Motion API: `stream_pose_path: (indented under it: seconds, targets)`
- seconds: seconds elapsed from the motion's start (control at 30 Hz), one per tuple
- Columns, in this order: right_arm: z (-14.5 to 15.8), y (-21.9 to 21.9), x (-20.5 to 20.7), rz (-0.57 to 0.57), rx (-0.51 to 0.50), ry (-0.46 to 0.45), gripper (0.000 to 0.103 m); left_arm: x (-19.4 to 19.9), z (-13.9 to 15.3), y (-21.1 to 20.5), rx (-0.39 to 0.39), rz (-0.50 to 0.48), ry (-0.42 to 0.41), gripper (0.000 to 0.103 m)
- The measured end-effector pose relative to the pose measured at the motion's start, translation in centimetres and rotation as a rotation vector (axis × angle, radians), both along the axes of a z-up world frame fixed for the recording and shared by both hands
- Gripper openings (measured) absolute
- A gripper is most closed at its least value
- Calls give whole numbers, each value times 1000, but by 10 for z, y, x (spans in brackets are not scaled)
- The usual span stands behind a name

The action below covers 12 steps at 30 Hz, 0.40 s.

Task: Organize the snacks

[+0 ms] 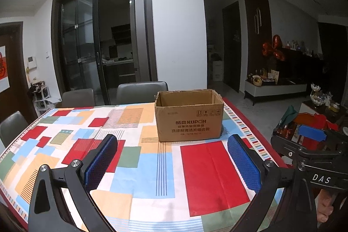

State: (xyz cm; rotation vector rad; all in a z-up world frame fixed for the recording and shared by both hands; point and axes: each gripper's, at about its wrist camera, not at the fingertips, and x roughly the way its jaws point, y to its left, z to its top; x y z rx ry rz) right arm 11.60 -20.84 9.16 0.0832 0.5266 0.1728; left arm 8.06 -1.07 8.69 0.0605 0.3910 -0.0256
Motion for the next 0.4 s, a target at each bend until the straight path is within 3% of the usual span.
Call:
stream_pose_path:
  seconds: [0.4]
  targets:
    - [0,0,-6,-4,-6,-8,87,-3,-1,-1,-7,-1,1,103]
